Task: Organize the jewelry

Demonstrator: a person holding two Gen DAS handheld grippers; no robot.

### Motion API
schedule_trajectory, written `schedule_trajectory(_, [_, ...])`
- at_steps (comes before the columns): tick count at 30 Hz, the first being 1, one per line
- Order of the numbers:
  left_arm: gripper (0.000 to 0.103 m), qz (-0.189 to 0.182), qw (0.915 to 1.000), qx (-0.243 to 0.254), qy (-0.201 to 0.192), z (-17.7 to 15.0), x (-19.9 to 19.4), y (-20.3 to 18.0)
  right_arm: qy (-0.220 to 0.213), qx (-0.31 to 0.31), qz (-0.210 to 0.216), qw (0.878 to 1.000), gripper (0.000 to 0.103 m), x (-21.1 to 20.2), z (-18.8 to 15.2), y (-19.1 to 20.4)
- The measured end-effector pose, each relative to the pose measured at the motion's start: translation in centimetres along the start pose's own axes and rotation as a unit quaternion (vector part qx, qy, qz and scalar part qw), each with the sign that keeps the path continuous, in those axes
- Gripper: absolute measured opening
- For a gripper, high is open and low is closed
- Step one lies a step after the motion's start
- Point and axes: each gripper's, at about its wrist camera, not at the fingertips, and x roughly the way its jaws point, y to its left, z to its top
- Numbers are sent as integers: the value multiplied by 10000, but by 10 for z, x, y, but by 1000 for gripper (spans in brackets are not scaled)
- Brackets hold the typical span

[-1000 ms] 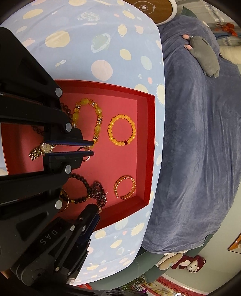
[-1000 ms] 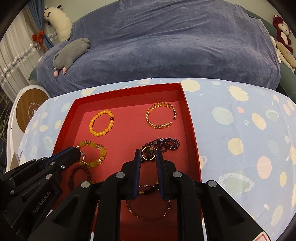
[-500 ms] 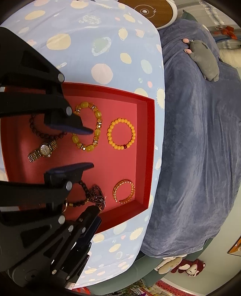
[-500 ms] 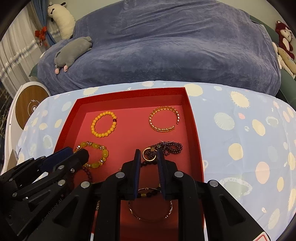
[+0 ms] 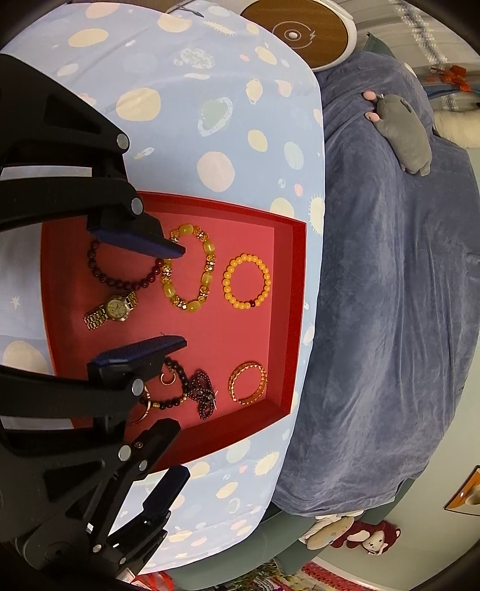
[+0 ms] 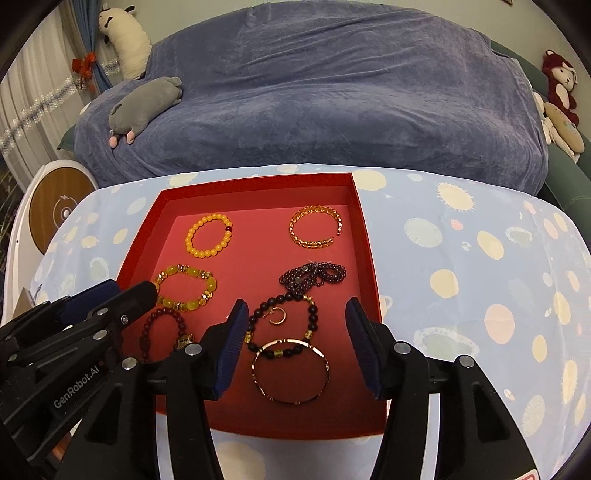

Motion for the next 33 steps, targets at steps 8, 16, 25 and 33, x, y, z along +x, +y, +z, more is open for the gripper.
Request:
schedule_trajectory(8, [45, 67, 10000, 50, -47, -23, -32, 1, -20, 213, 63, 9998, 68, -30, -28, -4])
schedule_trajectory(16, [47, 106, 9999, -12, -61, -45, -59, 6, -190, 458, -15, 9988, 86, -62, -54, -8])
schedule_trajectory(25, [47, 203, 9998, 3, -65, -65, -74, 8, -315, 650, -88, 9974, 96, -85, -75, -8])
schedule_trajectory(33, [58, 437, 9989, 102, -114, -79, -82, 5, -429, 616, -135, 9971, 96, -96, -84, -4])
